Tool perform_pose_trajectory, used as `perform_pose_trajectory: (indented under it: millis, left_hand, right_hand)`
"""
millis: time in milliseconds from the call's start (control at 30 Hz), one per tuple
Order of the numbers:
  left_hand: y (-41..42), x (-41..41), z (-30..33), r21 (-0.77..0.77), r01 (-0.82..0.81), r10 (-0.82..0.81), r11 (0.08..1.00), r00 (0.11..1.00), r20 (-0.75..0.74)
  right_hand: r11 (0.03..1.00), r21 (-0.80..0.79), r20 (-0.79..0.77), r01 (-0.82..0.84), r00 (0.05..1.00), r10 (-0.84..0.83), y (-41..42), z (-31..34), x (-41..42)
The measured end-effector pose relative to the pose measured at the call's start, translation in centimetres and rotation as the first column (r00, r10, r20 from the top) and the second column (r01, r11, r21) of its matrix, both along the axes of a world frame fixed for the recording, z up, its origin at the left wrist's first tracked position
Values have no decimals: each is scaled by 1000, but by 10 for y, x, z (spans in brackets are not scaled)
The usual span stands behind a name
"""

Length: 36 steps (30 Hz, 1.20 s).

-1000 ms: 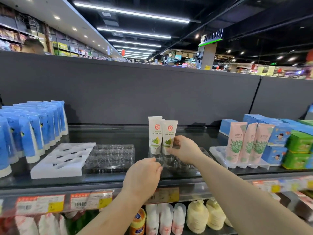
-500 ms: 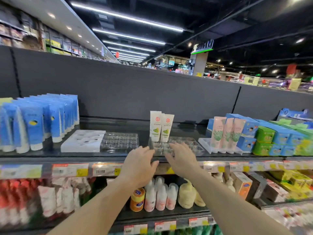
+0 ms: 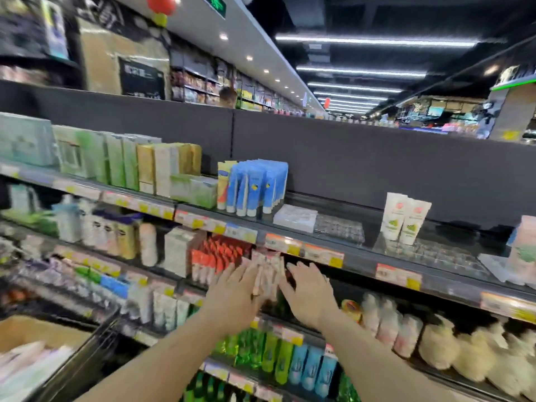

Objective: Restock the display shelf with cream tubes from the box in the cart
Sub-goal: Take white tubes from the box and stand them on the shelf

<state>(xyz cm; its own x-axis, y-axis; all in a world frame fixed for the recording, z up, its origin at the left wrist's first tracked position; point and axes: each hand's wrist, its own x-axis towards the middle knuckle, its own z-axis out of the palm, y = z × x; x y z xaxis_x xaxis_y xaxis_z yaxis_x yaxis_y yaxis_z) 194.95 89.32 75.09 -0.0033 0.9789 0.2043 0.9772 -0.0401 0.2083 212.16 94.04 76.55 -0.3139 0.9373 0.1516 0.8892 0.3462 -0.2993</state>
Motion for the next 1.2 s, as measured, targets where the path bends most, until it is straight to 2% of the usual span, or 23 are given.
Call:
perform_pose_trajectory:
  millis: [133,267,467,600,867,1200]
  left_hand:
    - [-34,-95,-1,-3,-159,159,987,987,-27]
    - [-77,-213,3,-68,-307,305,949,952,-35]
    - [-145,-407,-1,-82,-512,499,855,855,-139]
    - [-184,-502,-1,-74,-608,593,790,790,-157]
    - [-193,-604,-38,-171,-657,653,734,752,-89]
    - [-106,-688,-94,-304,-607,616,734,784,-75]
  right_hand:
    - [987,32,-2,-157,988,157,-13,-6,-105]
    - [949,-42,-36,-314,949,313,-30,-12,-237]
    - [877,-71,-12,-476,879,476,-76,-29,-445]
    - [832,-82,-69,-549,836,545,-104,-37,-547]
    - [774,-138,-72,-618,786,614,-96,-68,-664]
    - [791,-233,-38,-565,818,574,-15,-126,-741]
